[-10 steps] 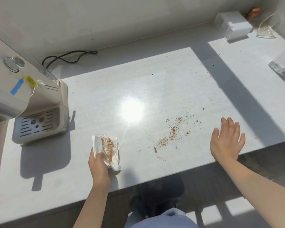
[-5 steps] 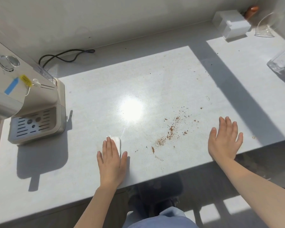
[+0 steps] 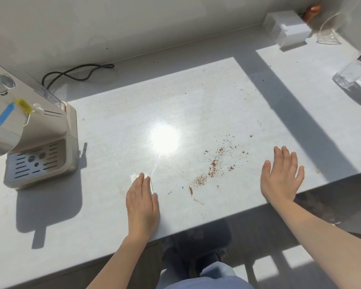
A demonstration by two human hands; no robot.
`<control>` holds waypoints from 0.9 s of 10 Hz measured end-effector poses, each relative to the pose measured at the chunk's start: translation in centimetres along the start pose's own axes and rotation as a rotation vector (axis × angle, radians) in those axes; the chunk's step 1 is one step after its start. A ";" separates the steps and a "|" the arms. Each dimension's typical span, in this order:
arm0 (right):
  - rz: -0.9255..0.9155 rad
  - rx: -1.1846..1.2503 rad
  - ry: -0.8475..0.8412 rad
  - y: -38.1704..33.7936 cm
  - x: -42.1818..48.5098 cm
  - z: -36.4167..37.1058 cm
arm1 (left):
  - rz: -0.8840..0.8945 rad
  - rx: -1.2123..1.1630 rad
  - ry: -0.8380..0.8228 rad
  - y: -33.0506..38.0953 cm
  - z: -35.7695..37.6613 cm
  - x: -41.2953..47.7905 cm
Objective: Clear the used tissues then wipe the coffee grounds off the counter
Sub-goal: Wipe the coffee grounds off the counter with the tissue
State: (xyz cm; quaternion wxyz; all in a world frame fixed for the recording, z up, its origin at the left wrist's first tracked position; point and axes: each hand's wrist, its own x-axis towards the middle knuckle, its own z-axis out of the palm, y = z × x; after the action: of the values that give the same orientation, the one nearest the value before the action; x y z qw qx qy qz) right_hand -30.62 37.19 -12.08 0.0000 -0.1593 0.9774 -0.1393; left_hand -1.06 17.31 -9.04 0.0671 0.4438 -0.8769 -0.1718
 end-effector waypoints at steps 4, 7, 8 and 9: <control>0.002 -0.017 -0.012 -0.3 -0.1 -0.4 | 0.072 0.028 -0.297 9.4 3.5 -1.1; 0.021 -0.031 -0.028 -0.4 -0.1 -0.6 | 0.080 -0.023 -0.328 11.7 4.2 -0.3; 0.023 -0.035 -0.026 -0.5 -0.1 -0.5 | 0.042 0.000 -0.324 10.2 3.8 -0.9; 0.017 -0.033 -0.029 -0.4 -0.1 -0.4 | -0.004 0.019 -0.318 8.1 3.1 -1.2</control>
State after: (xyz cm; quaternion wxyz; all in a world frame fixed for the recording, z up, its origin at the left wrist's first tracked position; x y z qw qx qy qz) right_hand -30.44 37.01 -11.55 0.0127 -0.1530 0.9807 -0.1210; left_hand -7.29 23.41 -9.01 -0.0770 0.4135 -0.8772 -0.2315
